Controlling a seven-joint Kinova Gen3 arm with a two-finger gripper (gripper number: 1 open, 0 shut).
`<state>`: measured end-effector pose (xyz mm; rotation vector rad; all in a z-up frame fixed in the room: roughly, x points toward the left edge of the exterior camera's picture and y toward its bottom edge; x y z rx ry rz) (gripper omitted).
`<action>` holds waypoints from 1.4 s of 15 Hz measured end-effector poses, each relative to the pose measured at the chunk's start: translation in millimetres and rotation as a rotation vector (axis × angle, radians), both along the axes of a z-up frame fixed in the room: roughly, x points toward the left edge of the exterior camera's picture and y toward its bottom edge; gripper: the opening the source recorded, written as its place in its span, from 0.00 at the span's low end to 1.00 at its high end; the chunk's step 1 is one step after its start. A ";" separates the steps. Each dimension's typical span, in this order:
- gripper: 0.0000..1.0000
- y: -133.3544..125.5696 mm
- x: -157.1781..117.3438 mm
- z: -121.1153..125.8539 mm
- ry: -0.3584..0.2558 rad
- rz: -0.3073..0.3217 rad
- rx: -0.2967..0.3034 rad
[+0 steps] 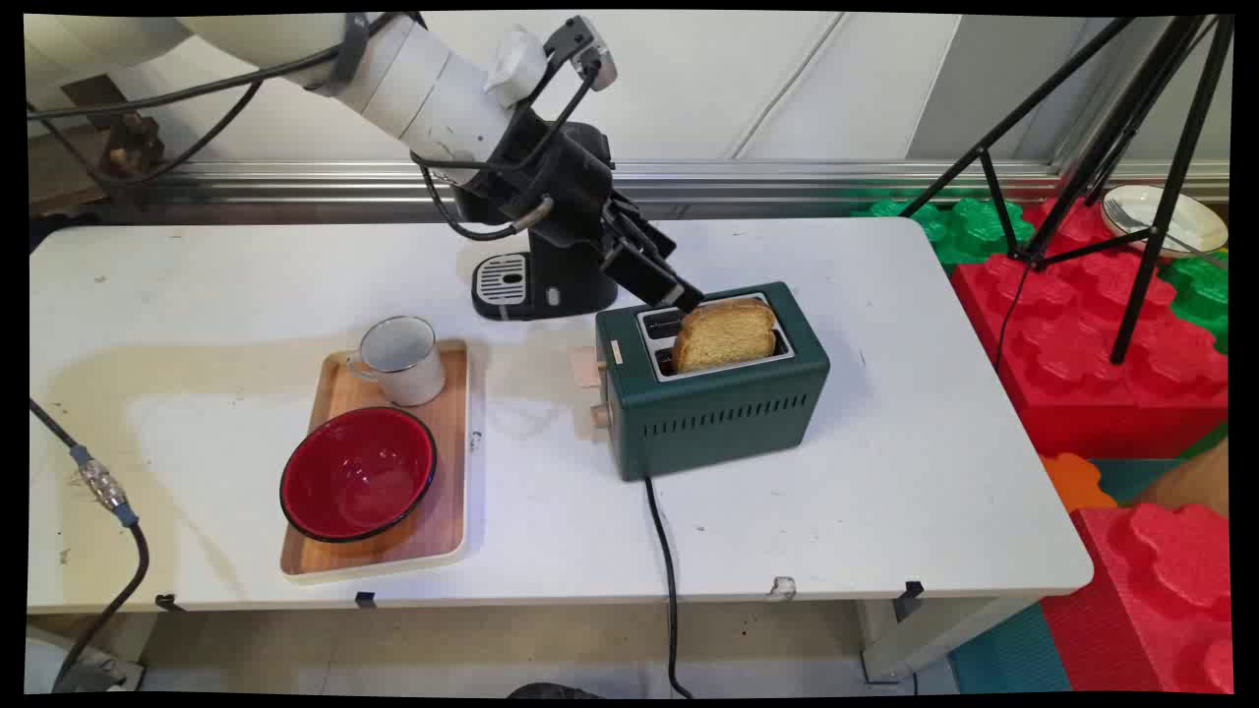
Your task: Press the toaster switch
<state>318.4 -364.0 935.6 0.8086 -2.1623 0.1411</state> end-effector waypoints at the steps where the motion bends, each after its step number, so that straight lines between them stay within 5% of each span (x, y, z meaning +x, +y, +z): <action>1: 1.00 1.8 2.4 -0.5 0.004 0.004 -0.012; 14: 1.00 49.3 37.6 -21.7 -0.010 0.005 -0.129; 21: 1.00 71.7 49.0 -30.8 -0.014 0.025 -0.138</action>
